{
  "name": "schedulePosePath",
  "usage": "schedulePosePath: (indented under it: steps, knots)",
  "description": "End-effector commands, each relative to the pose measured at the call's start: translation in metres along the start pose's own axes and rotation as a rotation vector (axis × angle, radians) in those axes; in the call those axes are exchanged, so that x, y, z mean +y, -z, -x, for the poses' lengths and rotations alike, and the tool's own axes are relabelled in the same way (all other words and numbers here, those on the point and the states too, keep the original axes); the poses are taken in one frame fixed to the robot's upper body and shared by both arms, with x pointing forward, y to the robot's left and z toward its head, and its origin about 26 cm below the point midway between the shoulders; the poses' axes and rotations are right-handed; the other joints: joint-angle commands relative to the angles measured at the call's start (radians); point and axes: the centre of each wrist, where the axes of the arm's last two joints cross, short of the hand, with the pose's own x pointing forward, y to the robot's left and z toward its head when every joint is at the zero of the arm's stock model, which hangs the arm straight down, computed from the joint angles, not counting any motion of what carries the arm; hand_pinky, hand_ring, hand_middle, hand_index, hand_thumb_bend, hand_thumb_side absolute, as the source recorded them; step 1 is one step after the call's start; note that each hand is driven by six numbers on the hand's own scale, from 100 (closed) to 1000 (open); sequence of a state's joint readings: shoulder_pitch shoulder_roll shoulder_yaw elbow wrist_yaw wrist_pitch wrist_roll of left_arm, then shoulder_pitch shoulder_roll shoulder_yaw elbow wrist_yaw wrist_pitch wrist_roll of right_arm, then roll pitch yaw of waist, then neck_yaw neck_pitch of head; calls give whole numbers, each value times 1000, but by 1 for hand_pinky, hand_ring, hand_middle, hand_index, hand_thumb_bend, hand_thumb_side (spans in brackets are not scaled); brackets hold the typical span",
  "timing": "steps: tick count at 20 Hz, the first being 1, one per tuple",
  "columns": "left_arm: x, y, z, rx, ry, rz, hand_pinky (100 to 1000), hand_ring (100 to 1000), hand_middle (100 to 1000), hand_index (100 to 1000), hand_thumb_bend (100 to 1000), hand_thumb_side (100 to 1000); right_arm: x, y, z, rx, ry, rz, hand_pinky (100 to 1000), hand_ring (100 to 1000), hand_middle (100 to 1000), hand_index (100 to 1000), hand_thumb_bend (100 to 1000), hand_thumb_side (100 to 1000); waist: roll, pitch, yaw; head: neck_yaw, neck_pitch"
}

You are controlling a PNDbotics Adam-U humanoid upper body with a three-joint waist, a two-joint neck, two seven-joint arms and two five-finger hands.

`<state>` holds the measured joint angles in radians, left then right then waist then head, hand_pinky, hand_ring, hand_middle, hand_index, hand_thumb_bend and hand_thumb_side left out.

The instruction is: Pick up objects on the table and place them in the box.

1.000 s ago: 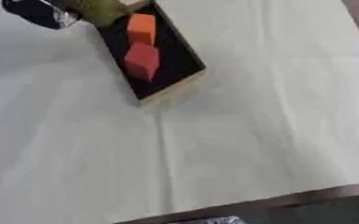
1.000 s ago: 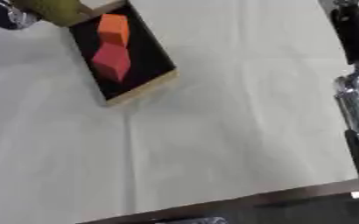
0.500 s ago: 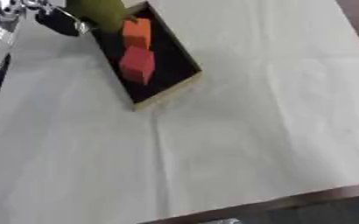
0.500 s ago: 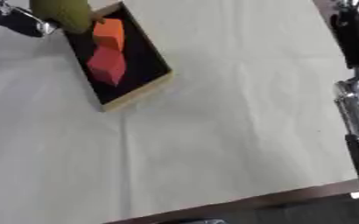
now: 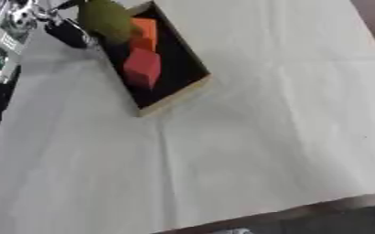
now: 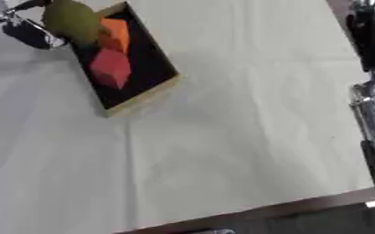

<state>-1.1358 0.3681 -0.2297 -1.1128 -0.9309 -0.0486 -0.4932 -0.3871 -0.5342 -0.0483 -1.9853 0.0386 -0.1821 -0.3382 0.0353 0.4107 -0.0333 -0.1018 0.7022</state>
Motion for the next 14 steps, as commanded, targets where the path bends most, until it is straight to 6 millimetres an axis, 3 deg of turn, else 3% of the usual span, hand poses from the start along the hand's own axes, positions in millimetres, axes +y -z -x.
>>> schedulePosePath:
  steps: [1, 5, 8, 14]
  knots:
    - [10, 2, -1, 8, 10, -58, 731, 638, 597, 747, 257, 108, -2, 5, -5, -26, 7, 0, 863, 784, 757, 888, 100, 660, -4, -20, -3, 3, -14]
    - [4, 5, -1, 15, 9, -67, 746, 681, 653, 798, 359, 176, -1, 5, -5, -23, 13, -1, 863, 784, 757, 887, 100, 661, -3, -18, -6, 3, -17]
    - [3, 5, 0, 15, 17, -67, 793, 753, 751, 877, 454, 236, -1, 5, -5, -21, 16, -1, 863, 784, 756, 888, 100, 661, -3, -16, -6, 1, -17]
    - [4, 4, 0, 22, 57, -66, 856, 826, 840, 935, 585, 275, -1, 4, -5, -20, 20, -3, 863, 784, 756, 887, 100, 661, -4, -15, -4, -3, -14]
